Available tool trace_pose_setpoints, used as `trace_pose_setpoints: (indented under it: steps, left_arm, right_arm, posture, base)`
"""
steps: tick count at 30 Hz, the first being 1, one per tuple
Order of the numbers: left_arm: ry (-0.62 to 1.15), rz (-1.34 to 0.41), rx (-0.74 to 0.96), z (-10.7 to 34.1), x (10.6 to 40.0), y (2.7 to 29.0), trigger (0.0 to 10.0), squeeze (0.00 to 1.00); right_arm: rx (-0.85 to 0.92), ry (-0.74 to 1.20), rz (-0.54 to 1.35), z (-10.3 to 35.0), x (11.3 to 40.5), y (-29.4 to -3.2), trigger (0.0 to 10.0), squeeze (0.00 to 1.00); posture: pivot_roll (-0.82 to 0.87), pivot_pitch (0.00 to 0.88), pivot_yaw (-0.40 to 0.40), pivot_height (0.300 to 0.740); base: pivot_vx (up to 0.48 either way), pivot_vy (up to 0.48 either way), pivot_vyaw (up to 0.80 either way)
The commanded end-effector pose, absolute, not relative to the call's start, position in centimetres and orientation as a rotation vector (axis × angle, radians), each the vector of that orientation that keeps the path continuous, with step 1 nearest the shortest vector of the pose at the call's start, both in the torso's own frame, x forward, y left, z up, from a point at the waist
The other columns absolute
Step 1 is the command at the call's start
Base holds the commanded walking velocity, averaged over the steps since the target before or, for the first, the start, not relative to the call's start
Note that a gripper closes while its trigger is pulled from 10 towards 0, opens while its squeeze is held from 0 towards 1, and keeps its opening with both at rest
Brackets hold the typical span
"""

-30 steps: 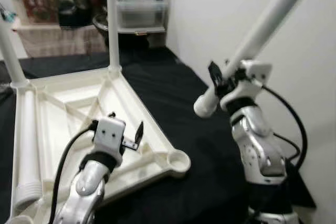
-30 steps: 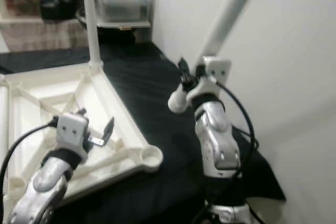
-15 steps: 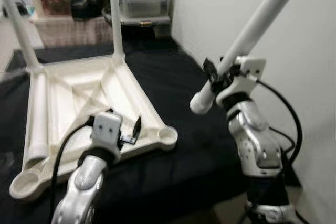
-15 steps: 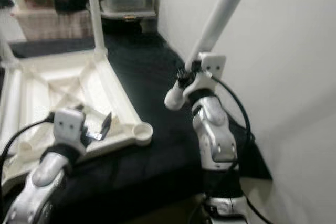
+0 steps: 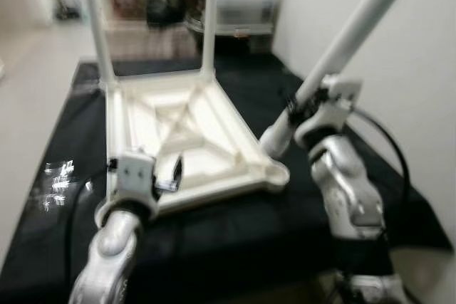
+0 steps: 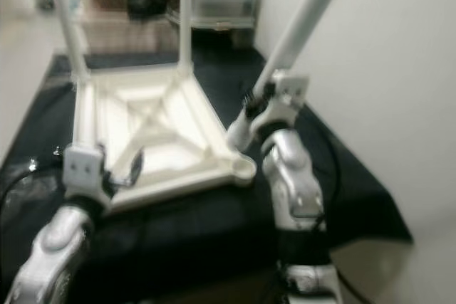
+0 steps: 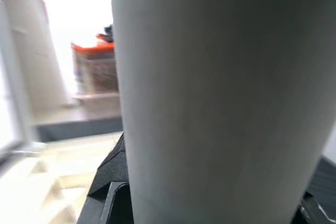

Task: Building children table

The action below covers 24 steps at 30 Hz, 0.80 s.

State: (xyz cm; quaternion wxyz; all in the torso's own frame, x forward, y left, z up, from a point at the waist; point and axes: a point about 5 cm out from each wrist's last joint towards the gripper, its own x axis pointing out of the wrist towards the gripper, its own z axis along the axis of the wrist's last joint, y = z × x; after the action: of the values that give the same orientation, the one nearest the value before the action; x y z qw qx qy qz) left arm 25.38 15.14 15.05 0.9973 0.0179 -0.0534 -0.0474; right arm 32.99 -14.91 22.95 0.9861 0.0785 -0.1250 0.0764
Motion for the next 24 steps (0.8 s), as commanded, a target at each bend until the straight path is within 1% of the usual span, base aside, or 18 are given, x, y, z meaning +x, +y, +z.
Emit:
trace_pose_setpoints:
  steps: [1,18,24]
  left_arm:
    - [-0.105,-0.122,0.029,15.06,25.51,14.50,10.0,0.00]
    - [-0.121,-0.149,0.075,15.33,25.68,14.39,10.0,0.00]
    - [-0.145,-0.178,0.063,15.73,25.88,14.19,10.0,0.00]
  right_arm:
    - [0.148,-0.269,0.110,23.25,32.99,-15.94,10.0,0.00]
    - [0.144,-0.265,0.091,22.88,33.09,-15.86,10.0,0.00]
    - [0.149,-0.270,0.093,22.75,33.15,-15.53,10.0,0.00]
  posture:
    - [-0.02,0.000,-0.075,0.740]
    - [0.00,0.000,-0.071,0.740]
    - [0.00,0.000,-0.066,0.740]
  base:
    - [0.000,0.000,0.00]
    - [0.000,0.000,0.00]
    - [0.379,0.000,0.00]
